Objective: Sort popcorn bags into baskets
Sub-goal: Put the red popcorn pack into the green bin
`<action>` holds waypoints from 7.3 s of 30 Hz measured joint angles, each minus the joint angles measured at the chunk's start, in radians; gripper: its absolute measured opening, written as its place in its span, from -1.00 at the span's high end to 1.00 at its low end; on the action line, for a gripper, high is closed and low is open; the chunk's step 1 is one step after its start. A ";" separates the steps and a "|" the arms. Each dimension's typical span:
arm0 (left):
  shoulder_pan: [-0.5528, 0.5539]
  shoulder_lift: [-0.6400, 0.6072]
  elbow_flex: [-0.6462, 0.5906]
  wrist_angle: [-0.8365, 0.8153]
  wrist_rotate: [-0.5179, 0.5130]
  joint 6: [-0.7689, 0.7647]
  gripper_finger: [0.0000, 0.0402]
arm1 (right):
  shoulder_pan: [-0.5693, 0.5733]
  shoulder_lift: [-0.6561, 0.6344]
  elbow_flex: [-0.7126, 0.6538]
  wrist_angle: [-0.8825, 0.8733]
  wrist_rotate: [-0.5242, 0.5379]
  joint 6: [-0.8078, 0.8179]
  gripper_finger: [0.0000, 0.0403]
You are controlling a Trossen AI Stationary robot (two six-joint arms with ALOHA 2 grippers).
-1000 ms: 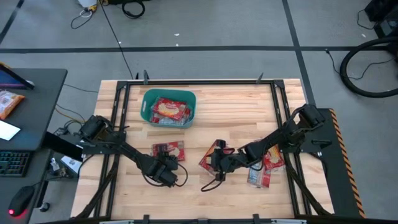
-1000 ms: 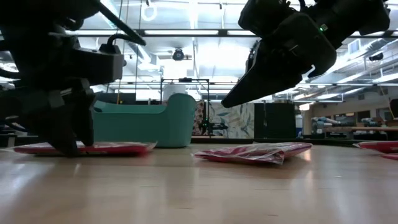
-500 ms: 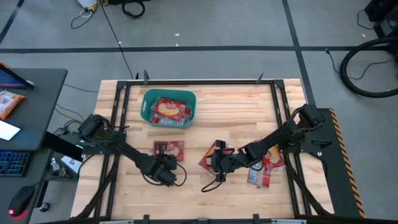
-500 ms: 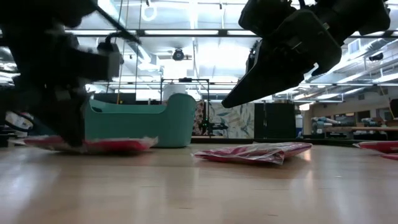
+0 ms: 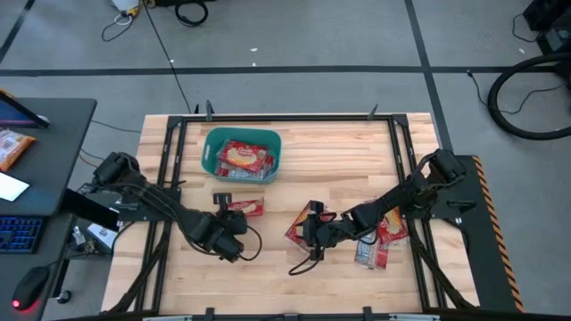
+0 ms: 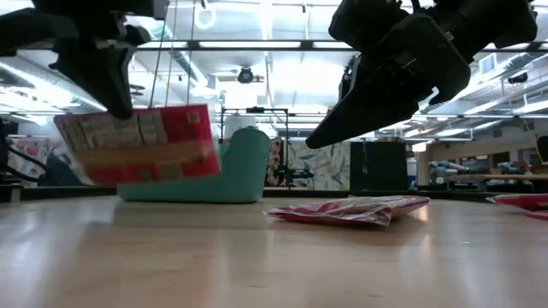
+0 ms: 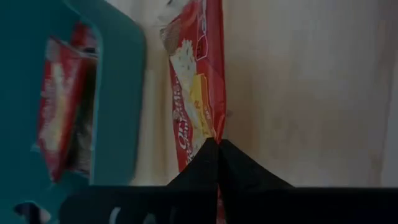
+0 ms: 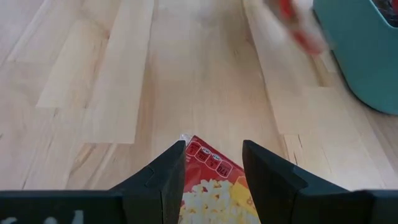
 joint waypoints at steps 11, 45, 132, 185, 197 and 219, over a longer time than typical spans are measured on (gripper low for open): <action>0.008 -0.009 0.145 -0.264 -0.150 -0.016 1.00 | 0.000 0.000 0.000 -0.009 0.005 0.000 0.18; 0.422 -0.143 -0.079 0.125 -0.239 0.597 0.25 | 0.005 -0.044 0.015 -0.224 -0.019 0.098 0.18; 0.050 0.276 -0.083 1.030 -0.067 0.167 -0.15 | 0.043 -0.045 0.138 -0.632 0.504 0.270 0.18; 0.004 0.066 -0.086 0.467 0.022 0.103 0.91 | 0.082 -0.044 0.138 -0.609 0.505 0.261 0.18; 0.004 0.031 -0.085 0.385 -0.020 0.103 0.91 | 0.082 -0.044 0.138 -0.609 0.505 0.261 0.18; 0.208 -0.292 -0.227 0.094 -0.388 0.389 0.91 | 0.082 -0.043 0.138 -0.554 0.506 0.229 0.18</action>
